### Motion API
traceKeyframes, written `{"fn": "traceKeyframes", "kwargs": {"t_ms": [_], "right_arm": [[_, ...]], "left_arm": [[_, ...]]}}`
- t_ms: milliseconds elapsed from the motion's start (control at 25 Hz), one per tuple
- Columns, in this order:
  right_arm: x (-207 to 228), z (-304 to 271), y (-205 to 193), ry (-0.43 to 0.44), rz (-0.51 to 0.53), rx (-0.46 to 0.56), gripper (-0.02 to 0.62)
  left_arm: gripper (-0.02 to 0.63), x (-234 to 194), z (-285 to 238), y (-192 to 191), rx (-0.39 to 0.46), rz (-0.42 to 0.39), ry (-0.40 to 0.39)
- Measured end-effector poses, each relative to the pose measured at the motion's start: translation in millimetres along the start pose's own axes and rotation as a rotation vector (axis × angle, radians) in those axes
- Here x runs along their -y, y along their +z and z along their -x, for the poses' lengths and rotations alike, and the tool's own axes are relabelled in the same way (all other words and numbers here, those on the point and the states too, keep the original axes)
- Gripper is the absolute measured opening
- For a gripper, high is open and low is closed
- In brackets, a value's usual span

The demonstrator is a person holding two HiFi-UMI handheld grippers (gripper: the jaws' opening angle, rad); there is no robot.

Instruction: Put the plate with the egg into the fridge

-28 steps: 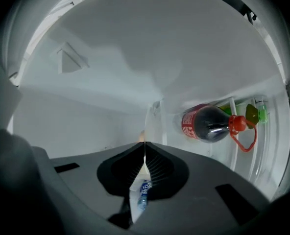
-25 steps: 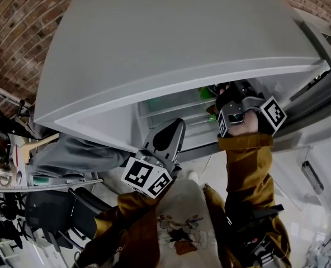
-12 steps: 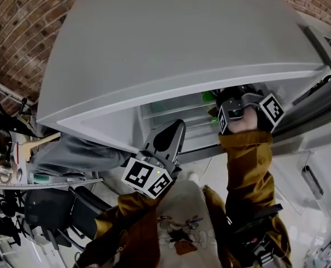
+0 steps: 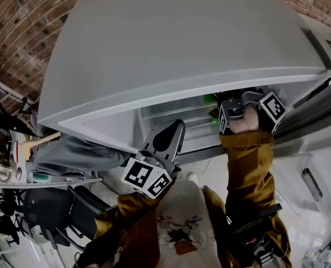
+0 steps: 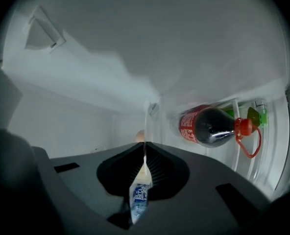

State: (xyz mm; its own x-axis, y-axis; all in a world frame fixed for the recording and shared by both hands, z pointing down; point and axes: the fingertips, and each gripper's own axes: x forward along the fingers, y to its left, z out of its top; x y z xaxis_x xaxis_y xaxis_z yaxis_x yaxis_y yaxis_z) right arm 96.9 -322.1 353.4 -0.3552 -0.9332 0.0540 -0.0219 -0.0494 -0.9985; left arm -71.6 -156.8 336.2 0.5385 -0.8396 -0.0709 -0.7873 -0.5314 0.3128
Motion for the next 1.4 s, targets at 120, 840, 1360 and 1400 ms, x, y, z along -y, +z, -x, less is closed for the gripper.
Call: {"fn": "traceKeyframes", "kwargs": {"t_ms": [120,840,1360,1400], "right_arm": [[-2,1,0,-0.006,0.008,0.010,0.018],[-1,6,-9,-0.051,0.032,-0.013,0.076],[9,17,-17,-0.081,0.031,-0.043,0.098],[8,20,-18,-0.076,0.038,-0.042,0.098]], "left_arm": [[0.006,0,0,-1,-0.001,0.002,-0.002],[0.006,2,2,-1,0.000,0.010,-0.008],[0.008,7,8,0,-0.001,0.007,-0.012],[0.006,7,9,0,-0.001,0.007,-0.011]]}}
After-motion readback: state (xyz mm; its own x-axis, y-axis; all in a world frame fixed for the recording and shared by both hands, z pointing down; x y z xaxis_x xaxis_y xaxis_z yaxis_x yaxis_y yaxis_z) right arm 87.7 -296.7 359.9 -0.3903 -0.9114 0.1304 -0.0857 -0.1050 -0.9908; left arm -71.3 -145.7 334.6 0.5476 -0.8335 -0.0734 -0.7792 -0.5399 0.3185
